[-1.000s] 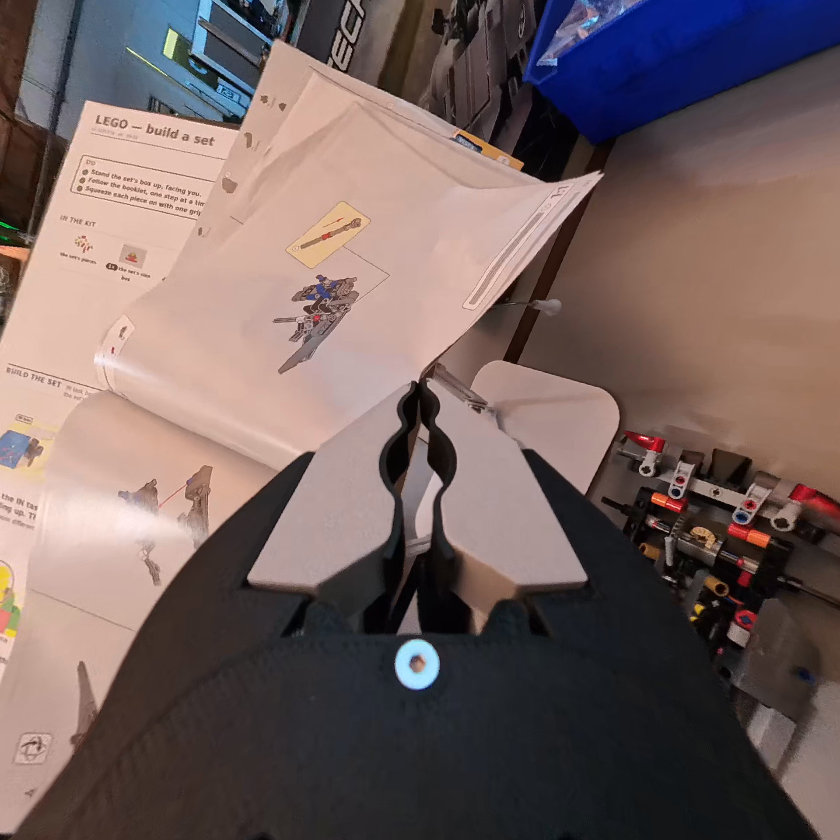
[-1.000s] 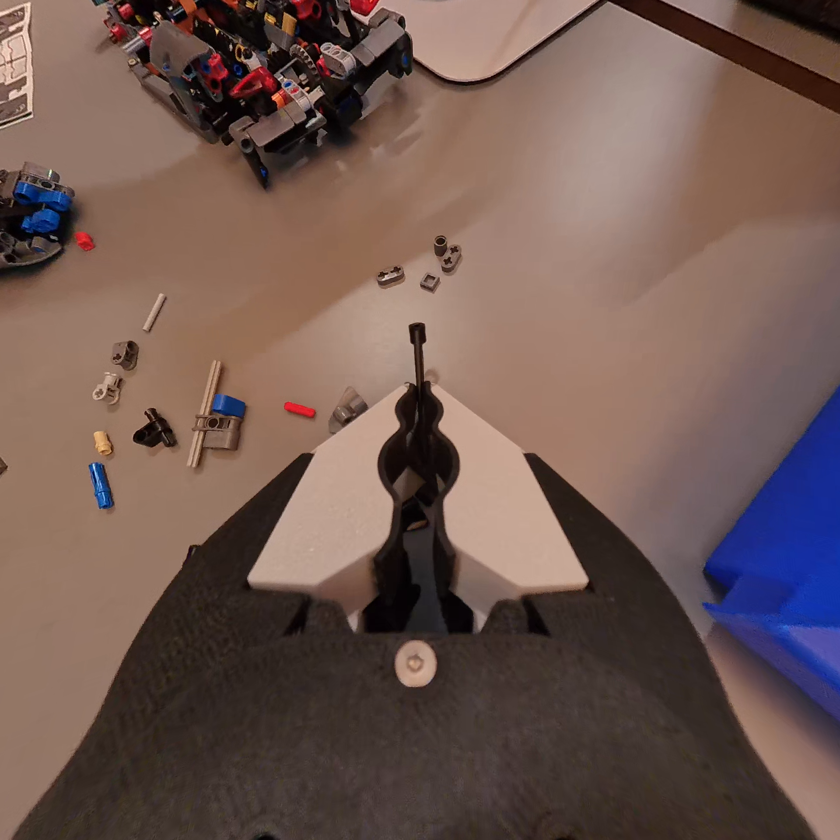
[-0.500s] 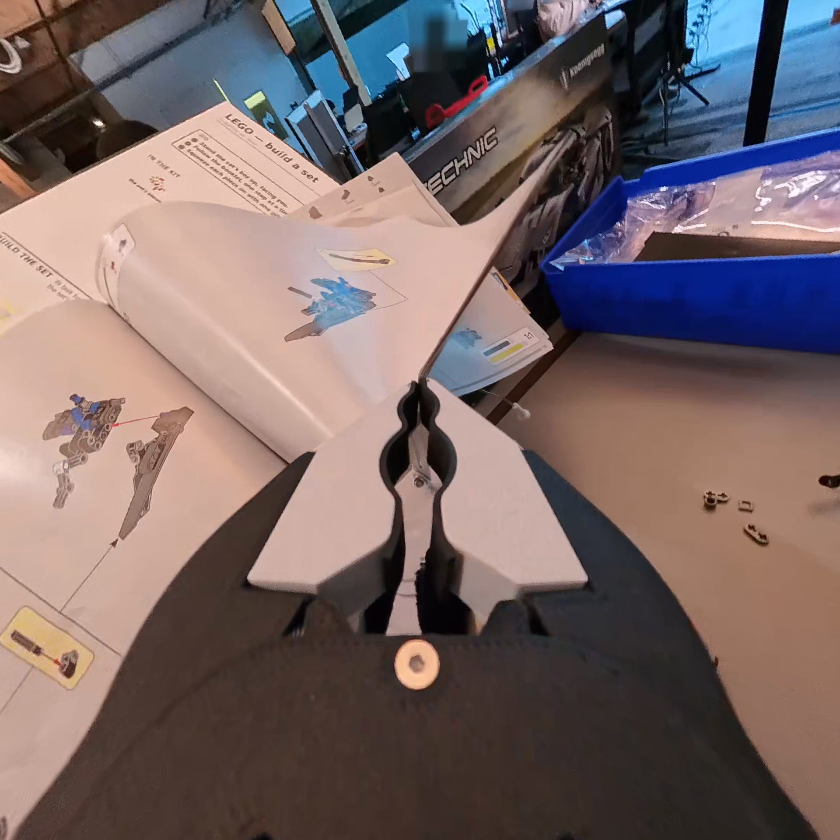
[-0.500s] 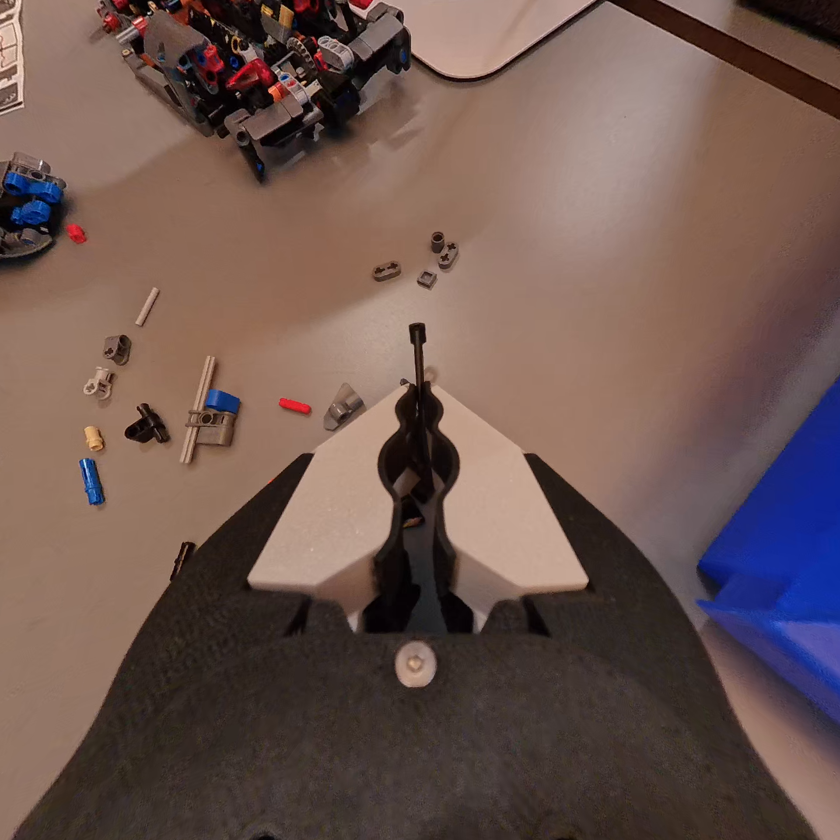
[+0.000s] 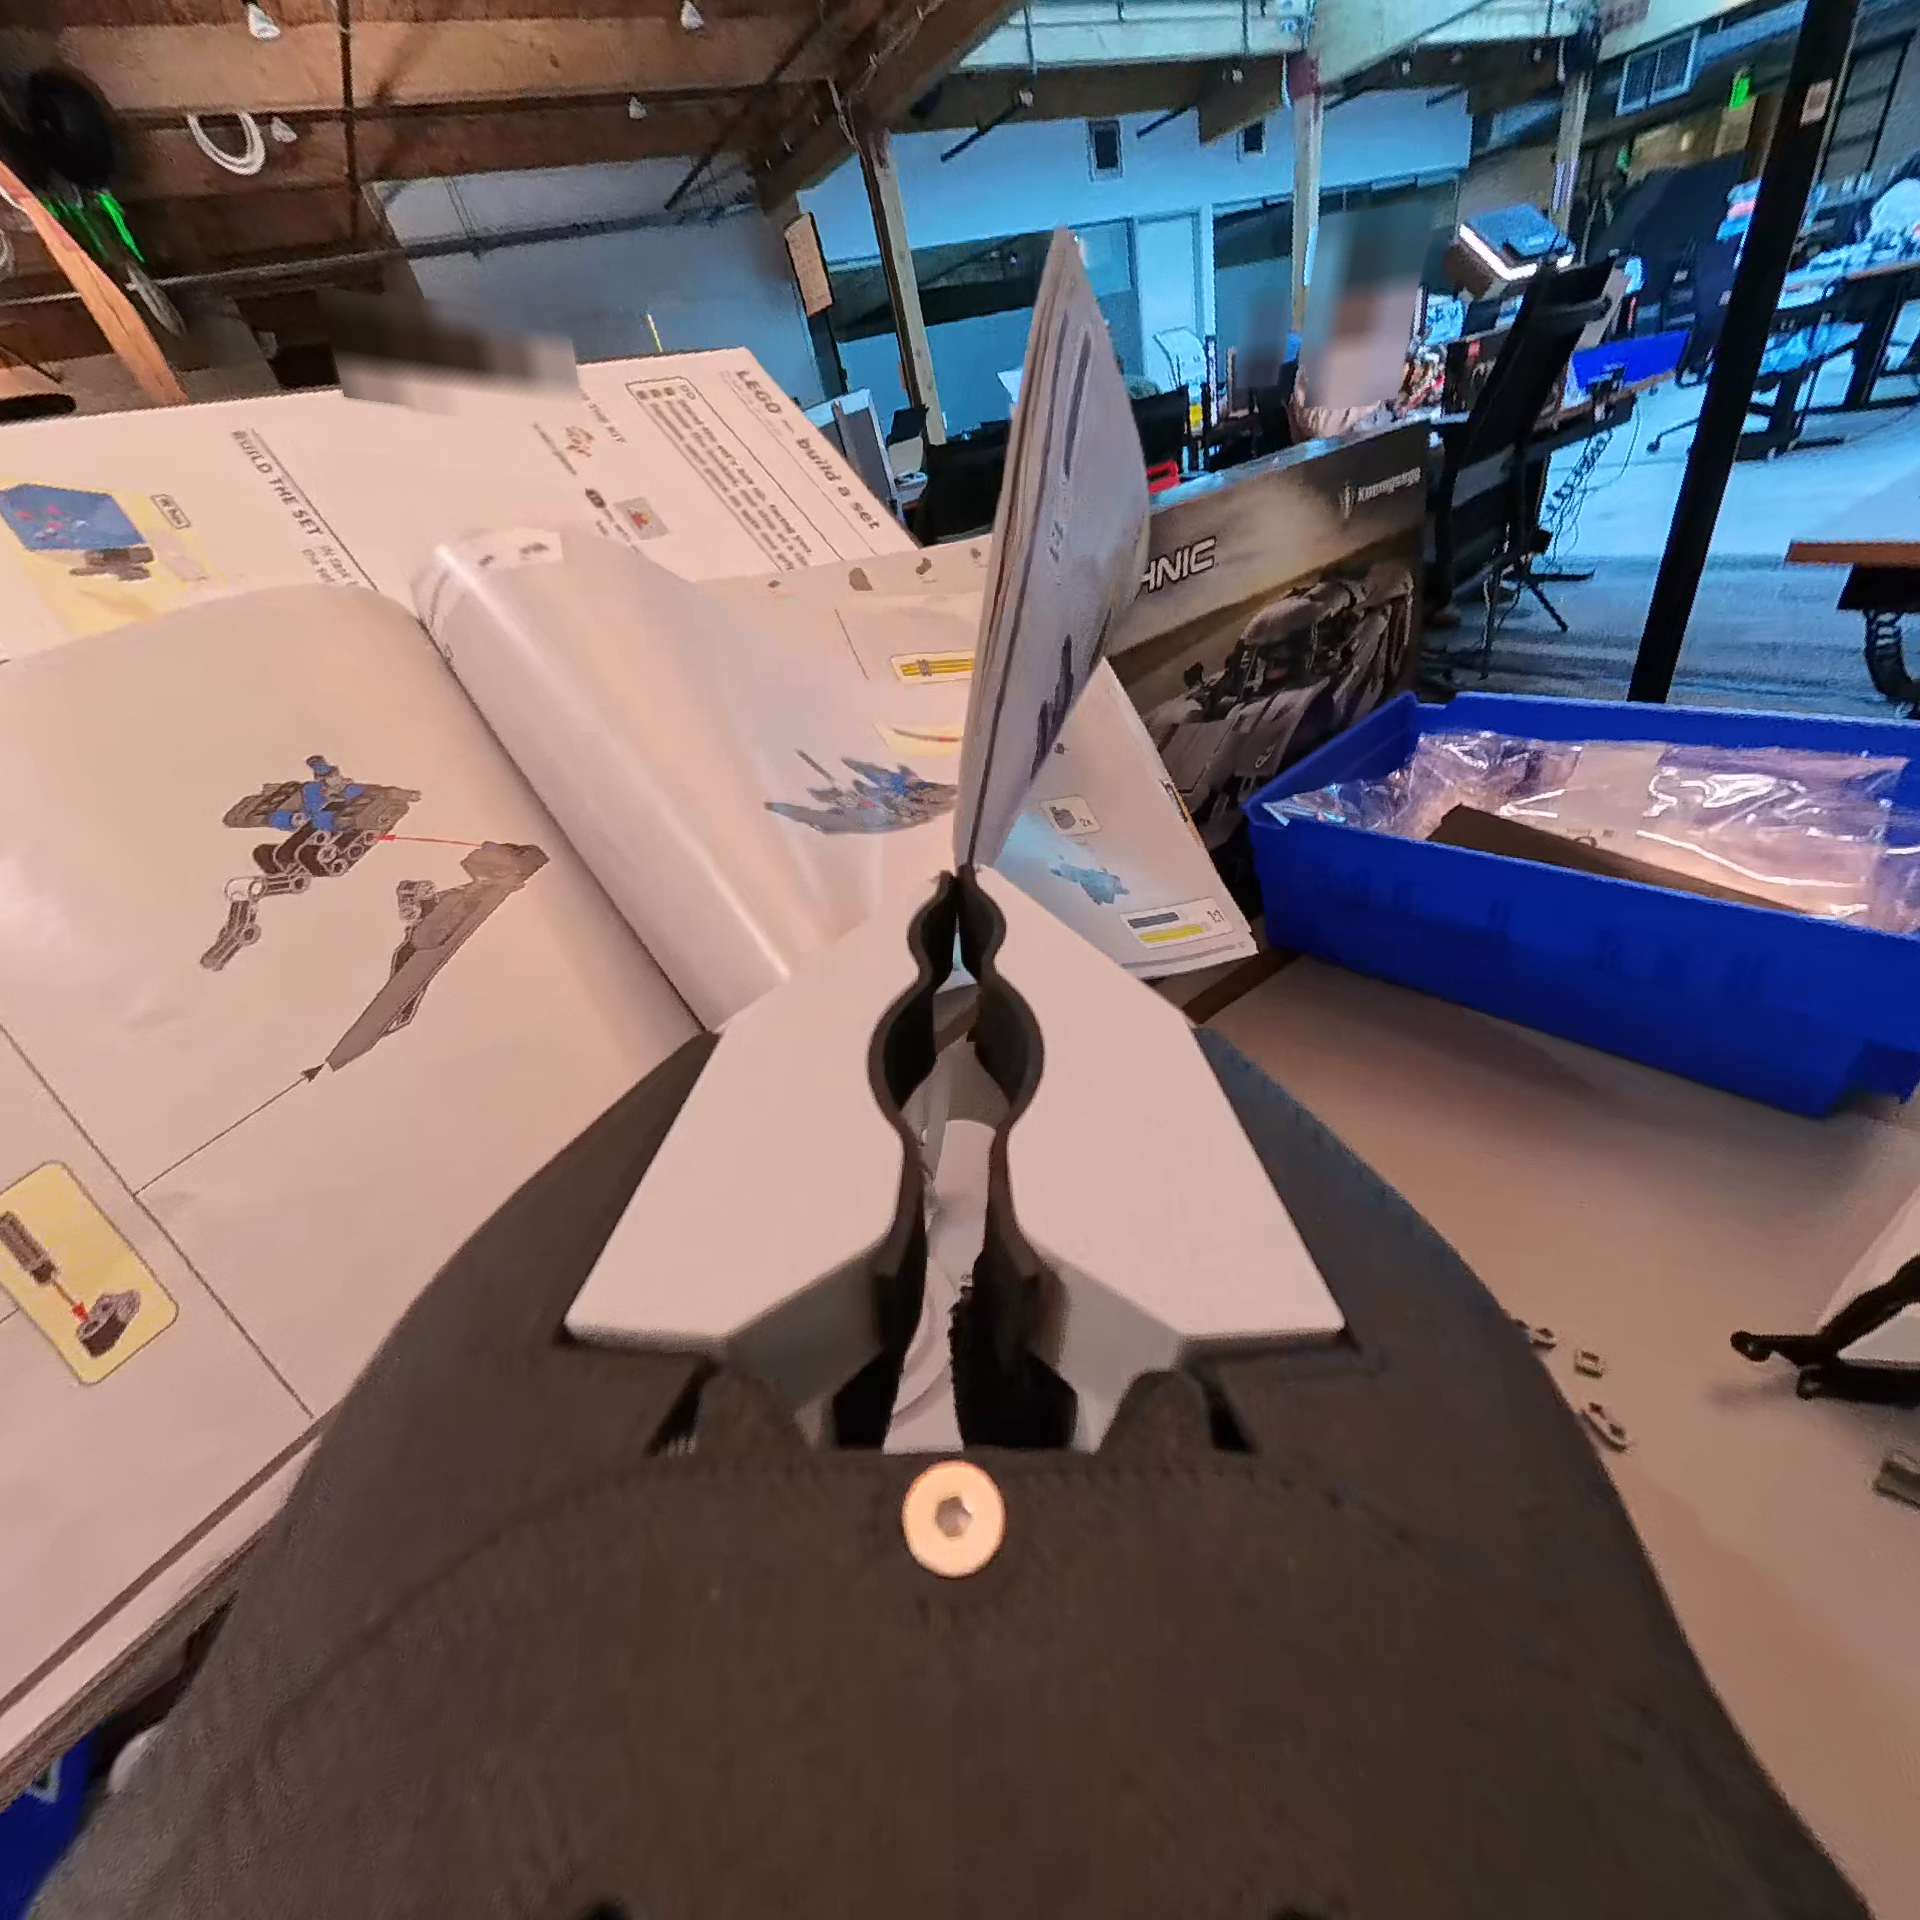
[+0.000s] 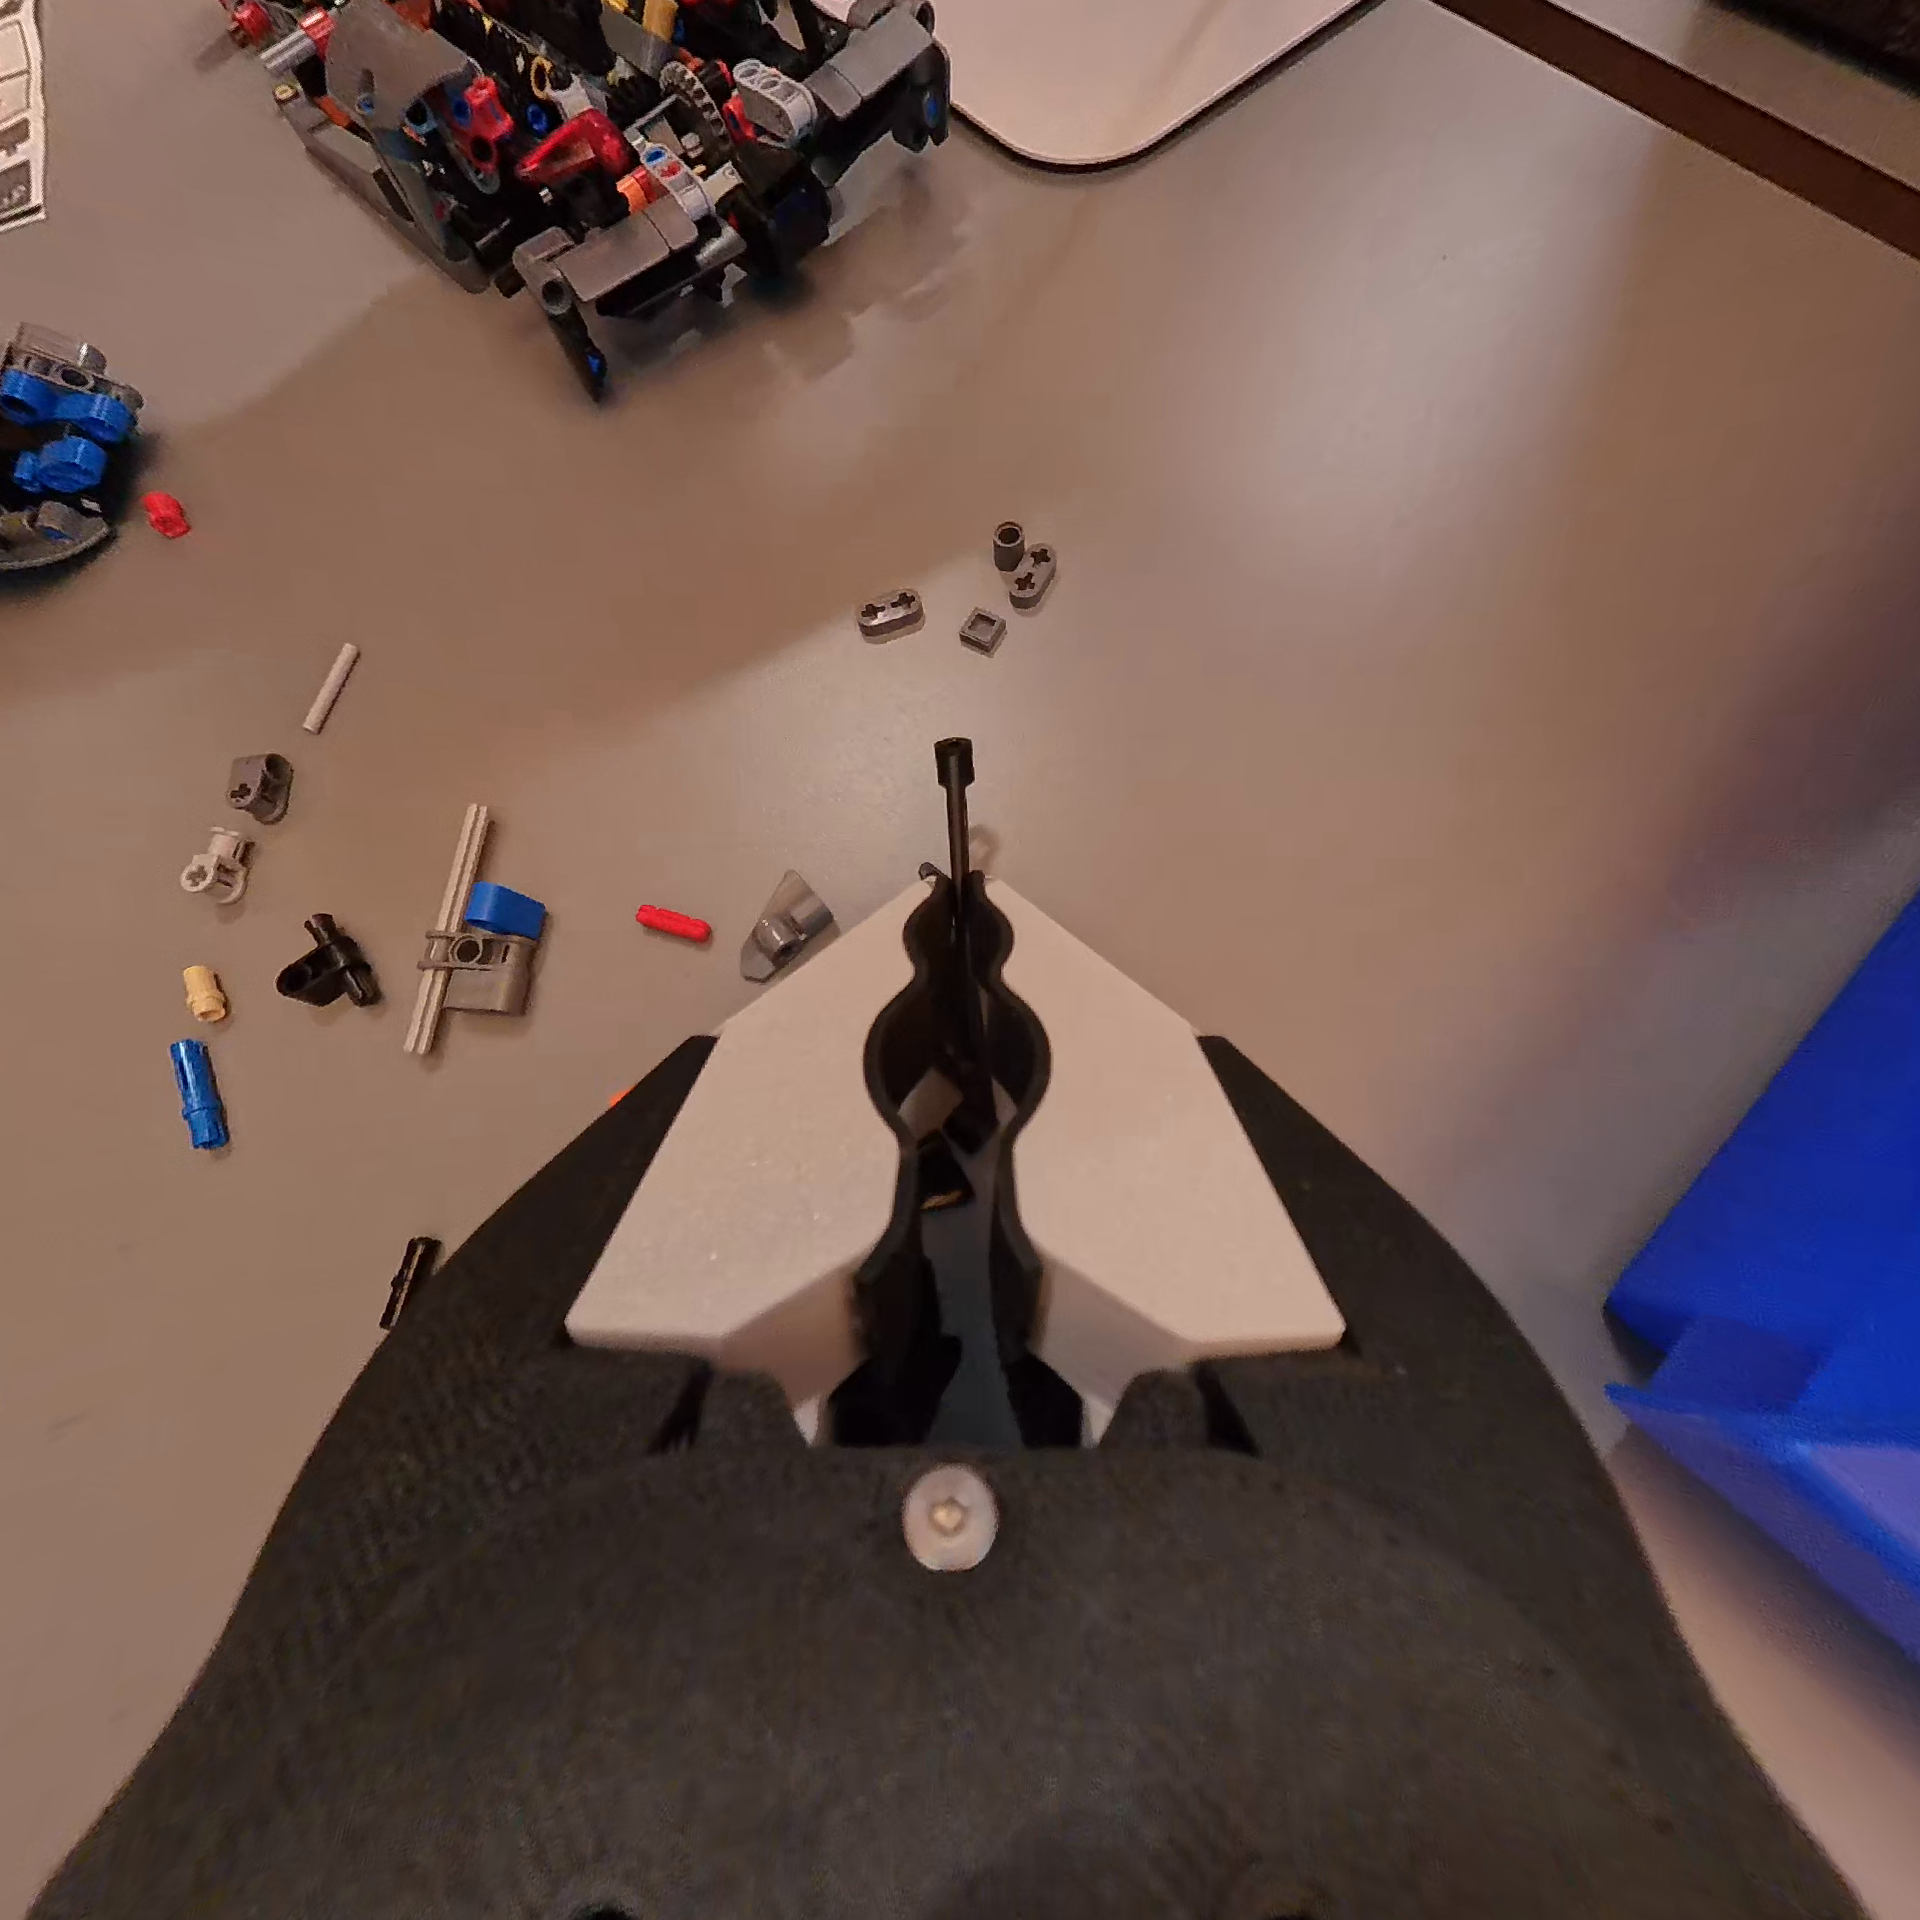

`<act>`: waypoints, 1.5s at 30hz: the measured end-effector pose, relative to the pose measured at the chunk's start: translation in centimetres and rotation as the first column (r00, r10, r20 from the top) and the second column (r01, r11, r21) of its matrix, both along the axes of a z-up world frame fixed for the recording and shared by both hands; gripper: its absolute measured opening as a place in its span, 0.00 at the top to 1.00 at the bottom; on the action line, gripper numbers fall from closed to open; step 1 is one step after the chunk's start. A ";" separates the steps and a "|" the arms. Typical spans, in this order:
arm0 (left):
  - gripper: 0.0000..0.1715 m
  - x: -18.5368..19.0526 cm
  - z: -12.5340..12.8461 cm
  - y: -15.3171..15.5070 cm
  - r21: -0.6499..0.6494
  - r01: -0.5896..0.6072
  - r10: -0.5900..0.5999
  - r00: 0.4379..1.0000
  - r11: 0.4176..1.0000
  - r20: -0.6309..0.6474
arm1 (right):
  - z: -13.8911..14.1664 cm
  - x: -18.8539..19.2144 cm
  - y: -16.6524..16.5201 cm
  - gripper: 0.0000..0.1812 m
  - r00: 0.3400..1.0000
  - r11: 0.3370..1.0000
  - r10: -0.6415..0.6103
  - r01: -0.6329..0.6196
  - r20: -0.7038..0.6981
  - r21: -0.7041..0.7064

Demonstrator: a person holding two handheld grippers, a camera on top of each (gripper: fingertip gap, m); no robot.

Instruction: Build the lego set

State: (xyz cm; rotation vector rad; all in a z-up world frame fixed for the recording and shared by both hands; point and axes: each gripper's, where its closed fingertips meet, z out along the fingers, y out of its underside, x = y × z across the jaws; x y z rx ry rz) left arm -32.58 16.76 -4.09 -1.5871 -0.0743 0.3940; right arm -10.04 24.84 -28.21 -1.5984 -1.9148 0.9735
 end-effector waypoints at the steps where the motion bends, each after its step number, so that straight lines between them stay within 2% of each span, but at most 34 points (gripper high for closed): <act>1: 1.00 0.0 0.1 -0.1 0.012 0.000 0.000 1.000 1.000 0.009 | 0.0 0.0 0.0 1.00 1.000 1.000 0.000 0.000 0.000 0.000; 12: 1.00 0.2 0.4 -0.3 0.060 -0.005 0.002 0.999 0.998 0.037 | -0.1 0.1 0.2 1.00 1.000 1.000 -0.001 0.001 0.002 0.004; 29: 1.00 -1.4 1.5 -3.1 0.234 -0.054 0.012 0.984 0.971 0.179 | 0.0 0.2 0.7 1.00 1.000 1.000 -0.013 0.013 -0.014 0.006; 34: 1.00 -1.6 1.5 -3.5 0.249 -0.062 0.014 0.982 0.966 0.190 | 0.1 0.2 0.7 1.00 1.000 1.000 -0.015 0.015 -0.017 0.006; 41: 1.00 -1.7 1.7 -3.7 0.259 -0.069 0.018 0.981 0.963 0.194 | 0.9 0.1 0.9 0.98 0.998 0.999 -0.028 0.027 -0.052 -0.023; 45: 1.00 -1.8 2.0 -4.0 0.267 -0.075 0.022 0.980 0.961 0.198 | 2.1 0.1 1.9 0.95 0.991 0.994 -0.082 0.073 -0.105 -0.085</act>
